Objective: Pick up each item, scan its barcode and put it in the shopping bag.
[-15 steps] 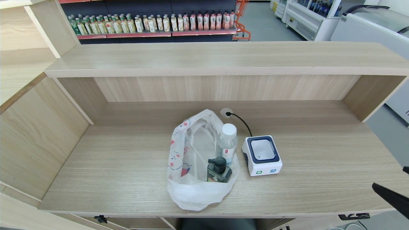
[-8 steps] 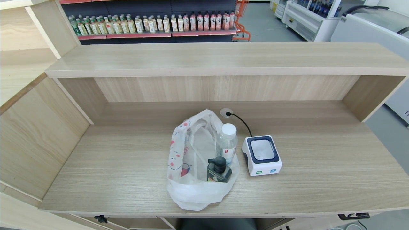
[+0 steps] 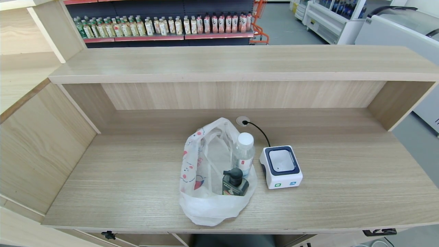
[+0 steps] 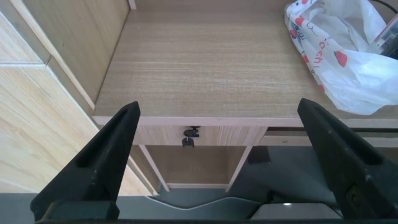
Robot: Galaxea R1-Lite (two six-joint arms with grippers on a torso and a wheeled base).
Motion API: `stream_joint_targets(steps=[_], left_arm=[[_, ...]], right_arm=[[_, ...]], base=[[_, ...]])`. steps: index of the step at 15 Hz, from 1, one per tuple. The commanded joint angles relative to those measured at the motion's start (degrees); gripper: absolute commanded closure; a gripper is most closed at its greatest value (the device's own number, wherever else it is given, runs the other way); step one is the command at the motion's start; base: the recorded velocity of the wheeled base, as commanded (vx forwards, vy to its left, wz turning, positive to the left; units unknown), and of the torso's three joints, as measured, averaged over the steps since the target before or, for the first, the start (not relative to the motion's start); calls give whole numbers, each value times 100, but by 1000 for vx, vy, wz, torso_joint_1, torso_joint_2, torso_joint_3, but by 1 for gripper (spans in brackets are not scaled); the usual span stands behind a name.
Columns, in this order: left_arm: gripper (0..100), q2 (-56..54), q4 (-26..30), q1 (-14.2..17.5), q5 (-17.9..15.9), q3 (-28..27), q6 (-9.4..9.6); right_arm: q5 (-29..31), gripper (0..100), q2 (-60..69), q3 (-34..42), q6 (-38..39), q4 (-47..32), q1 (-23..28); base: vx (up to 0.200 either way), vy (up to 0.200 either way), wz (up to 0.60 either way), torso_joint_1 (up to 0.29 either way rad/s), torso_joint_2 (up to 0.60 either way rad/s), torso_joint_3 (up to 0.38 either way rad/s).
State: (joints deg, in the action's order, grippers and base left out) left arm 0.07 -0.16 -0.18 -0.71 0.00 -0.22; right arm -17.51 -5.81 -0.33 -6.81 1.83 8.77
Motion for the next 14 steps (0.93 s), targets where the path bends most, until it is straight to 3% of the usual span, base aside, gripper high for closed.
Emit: stream_joint_targets(steps=[1, 11, 14], left_arm=[[0, 1, -2, 1, 0, 0, -4], [0, 1, -2, 1, 0, 0, -4], [0, 1, -2, 1, -8, 0, 13]], right_arm=[[-7, 0, 10, 33, 57, 11, 2], [2, 0, 10, 33, 137, 28, 2], [-7, 0, 10, 33, 137, 19, 2]], base=[[0, 0, 0, 0, 0, 0], [0, 0, 0, 0, 0, 0], [0, -200, 0, 2, 2, 1]])
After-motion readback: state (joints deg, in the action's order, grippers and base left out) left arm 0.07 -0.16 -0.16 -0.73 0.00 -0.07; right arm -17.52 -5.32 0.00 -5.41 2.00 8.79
